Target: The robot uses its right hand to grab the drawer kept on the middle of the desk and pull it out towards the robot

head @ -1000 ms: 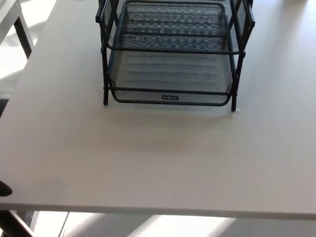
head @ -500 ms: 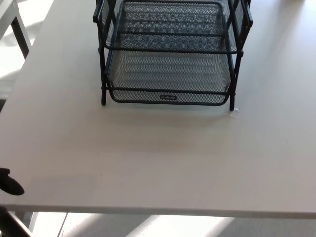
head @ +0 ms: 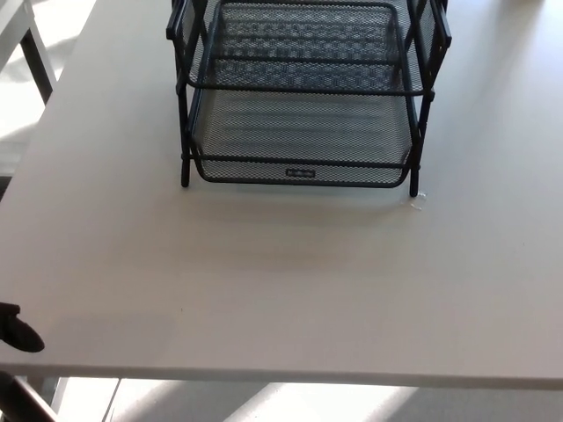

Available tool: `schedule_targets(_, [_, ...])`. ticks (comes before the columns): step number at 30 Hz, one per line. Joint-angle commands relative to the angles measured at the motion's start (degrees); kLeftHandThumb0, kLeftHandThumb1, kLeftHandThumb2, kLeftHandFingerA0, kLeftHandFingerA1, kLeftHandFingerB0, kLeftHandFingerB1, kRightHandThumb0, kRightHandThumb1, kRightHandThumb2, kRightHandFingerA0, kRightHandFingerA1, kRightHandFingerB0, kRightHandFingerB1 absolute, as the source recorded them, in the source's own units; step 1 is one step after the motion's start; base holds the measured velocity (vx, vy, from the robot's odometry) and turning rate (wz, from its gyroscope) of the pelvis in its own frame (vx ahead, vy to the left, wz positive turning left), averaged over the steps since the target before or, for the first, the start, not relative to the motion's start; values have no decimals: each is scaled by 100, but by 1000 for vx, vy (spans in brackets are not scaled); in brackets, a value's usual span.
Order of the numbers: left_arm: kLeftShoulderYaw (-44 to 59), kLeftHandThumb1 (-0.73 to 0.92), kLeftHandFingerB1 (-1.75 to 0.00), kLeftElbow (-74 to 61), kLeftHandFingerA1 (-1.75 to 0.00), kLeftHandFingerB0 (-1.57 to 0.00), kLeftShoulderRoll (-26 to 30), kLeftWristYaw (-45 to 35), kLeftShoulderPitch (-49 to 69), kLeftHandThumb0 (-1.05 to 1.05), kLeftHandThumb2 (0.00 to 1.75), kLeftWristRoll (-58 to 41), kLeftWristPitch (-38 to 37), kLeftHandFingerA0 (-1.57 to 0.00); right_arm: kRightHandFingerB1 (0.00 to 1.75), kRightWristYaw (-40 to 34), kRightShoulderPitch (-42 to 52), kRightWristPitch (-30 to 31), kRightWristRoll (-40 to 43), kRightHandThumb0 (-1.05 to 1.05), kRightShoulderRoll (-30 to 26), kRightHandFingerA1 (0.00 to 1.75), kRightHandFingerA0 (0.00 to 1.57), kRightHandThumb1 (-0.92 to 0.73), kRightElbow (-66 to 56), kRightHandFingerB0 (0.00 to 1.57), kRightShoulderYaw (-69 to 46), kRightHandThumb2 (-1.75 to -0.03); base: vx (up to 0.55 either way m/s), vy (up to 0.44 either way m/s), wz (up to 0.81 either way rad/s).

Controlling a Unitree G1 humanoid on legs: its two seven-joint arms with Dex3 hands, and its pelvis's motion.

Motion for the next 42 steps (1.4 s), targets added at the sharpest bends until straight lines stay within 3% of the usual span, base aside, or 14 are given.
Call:
schedule_targets(1, [87, 56, -56, 25, -84, -80, 52, -35, 38, -28, 57, 128, -139, -78, 41, -1289, 127, 129, -538, -73, 71, 55, 26, -48, -2027, 14, -785, -83, 0, 0, 0])
schedule_targets(11, [88, 56, -55, 14, -84, -81, 26, -54, 72, -28, 57, 82, -120, -79, 45, -725, -1041, 624, -887, -79, 57, 60, 11, -52, -4351, 2, -337, -92, 0, 0, 0])
schedule_targets(12, [88, 56, -55, 25, -84, -81, 20, -55, 66, -28, 57, 66, -129, -79, 38, -631, -1146, 768, -1032, -72, 29, 56, 13, -68, -4521, 6, -197, -60, 0, 0, 0])
schedule_targets(13, [90, 56, -56, 17, -85, -81, 20, -54, 67, -28, 57, 66, -129, -79, 41, -571, -1273, 882, -1131, -73, 27, 57, 13, -50, -4617, 2, -64, -88, 0, 0, 0])
schedule_targets(15, [81, 57, -56, 30, -86, -81, 19, -45, 53, -28, 57, 83, -125, -79, 33, -422, -1607, 959, -1170, -63, 56, 51, 18, -64, -4729, 9, 213, -60, 0, 0, 0])
schedule_targets(25, [93, 56, -55, -37, -84, -81, -13, -83, 75, -28, 57, 49, -5, -79, 50, 319, -3314, 1192, -1186, -36, 895, 53, 2, -44, -5383, 0, 1818, -99, 0, 0, 0])
schedule_targets(26, [88, 56, -55, -32, -84, -81, -2, -77, 71, -28, 57, 72, -21, -78, 32, 328, -3776, 1072, -1366, -59, 1264, 45, 12, -61, -5375, 13, 2328, -60, 0, 0, 0])
schedule_targets(27, [96, 56, -55, -60, -84, -81, -11, -101, 83, -29, 57, 53, 39, -78, 50, 400, -3977, 1015, -1397, -36, 1386, 52, 2, -44, -5325, 0, 2541, -99, 0, 0, 0])
schedule_targets(28, [92, 56, -55, -77, -84, -81, -17, -106, 77, -29, 57, 52, 51, -78, 50, 415, -3995, 1031, -1401, -36, 1385, 52, 2, -44, -5338, 0, 2548, -99, 0, 0, 0])
schedule_targets(29, [84, 56, -55, -34, -84, -81, -4, -57, 59, -28, 57, 95, -57, -79, 30, 357, -4247, 858, -1408, -60, 1670, 38, 8, -61, -5132, 12, 2812, -59, 0, 0, 0])
schedule_targets(30, [82, 56, -56, 13, -83, -81, -9, -6, 45, -27, 57, 117, -148, -79, 40, 461, -4412, 1134, -1588, -65, 1810, 49, 4, -42, -5226, 0, 3027, -84, 0, 0, 0])
schedule_targets(31, [77, 56, -56, 16, -84, -81, -9, -33, 36, -27, 57, 87, -147, -79, 30, 490, -4502, 1126, -1675, -61, 1874, 42, 9, -62, -5249, 9, 3144, -59, 0, 0, 0])
schedule_targets(32, [78, 56, -55, 20, -84, -81, -19, -31, 36, -28, 57, 86, -125, -79, 37, 612, -4644, 1233, -1781, -66, 1974, 48, 0, -44, -5309, 0, 3329, -84, 0, 0, 0])
schedule_targets(42, [93, 57, -57, 19, -87, -80, 3, -73, -1, -29, 57, 61, -128, -79, 51, 594, -5367, 1207, -2383, -38, 2848, 53, 2, -39, -4893, 0, 4273, -97, 0, 0, 0])
